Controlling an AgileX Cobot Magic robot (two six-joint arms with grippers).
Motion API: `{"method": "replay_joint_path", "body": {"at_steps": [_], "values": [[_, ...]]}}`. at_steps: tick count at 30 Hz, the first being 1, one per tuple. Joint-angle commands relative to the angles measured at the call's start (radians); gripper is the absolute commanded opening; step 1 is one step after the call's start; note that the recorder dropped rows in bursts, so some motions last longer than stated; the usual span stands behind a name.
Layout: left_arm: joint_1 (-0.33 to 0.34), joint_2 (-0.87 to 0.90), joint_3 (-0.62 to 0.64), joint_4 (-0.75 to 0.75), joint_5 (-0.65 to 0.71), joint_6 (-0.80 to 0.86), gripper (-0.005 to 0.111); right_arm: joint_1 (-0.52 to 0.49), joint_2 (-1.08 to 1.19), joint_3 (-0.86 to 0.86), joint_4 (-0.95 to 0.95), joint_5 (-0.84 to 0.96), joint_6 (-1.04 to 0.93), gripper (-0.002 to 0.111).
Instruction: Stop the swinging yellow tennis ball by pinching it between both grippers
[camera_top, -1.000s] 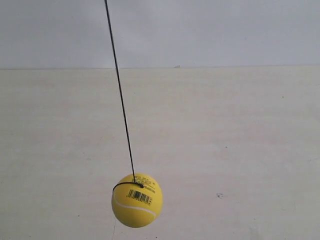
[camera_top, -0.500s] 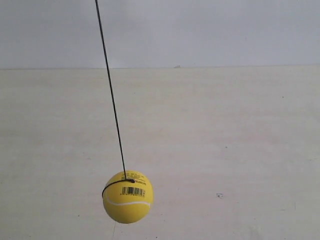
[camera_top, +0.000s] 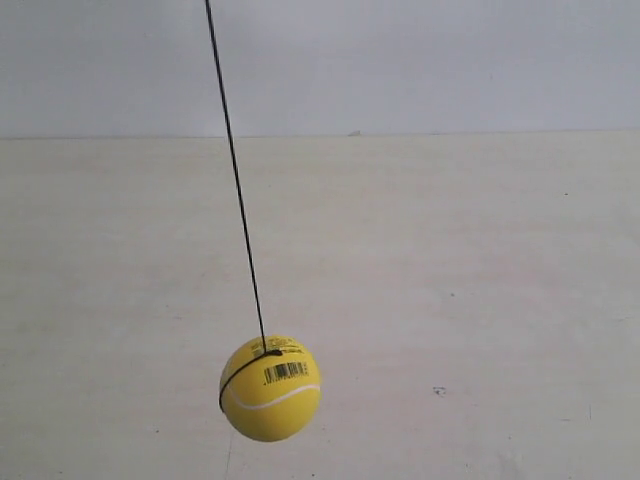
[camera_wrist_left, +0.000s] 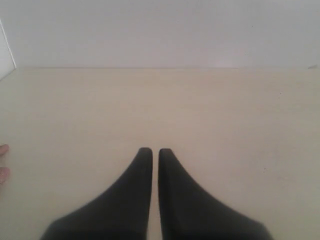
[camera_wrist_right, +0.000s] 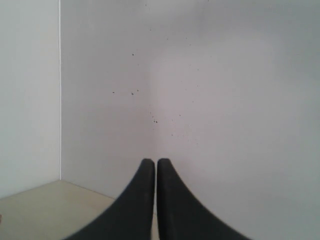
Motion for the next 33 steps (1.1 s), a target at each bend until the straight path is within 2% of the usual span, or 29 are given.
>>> {"method": "replay_joint_path", "body": {"at_steps": [1, 24, 28, 33], "values": [[0.003, -0.001, 0.003, 0.004, 0.004, 0.006, 0.005, 0.001, -0.002, -0.004, 0.003, -0.002, -0.002, 0.0], [0.003, -0.001, 0.003, 0.004, 0.004, 0.006, 0.005, 0.001, -0.002, -0.004, 0.005, 0.016, -0.005, 0.0], [0.003, -0.001, 0.003, 0.004, 0.004, 0.006, 0.005, 0.001, -0.033, -0.004, 0.116, 0.051, -0.012, 0.0], [0.003, -0.001, 0.003, 0.004, 0.004, 0.006, 0.005, -0.001, -0.146, -0.004, 0.156, 0.025, -0.097, 0.0]]}}
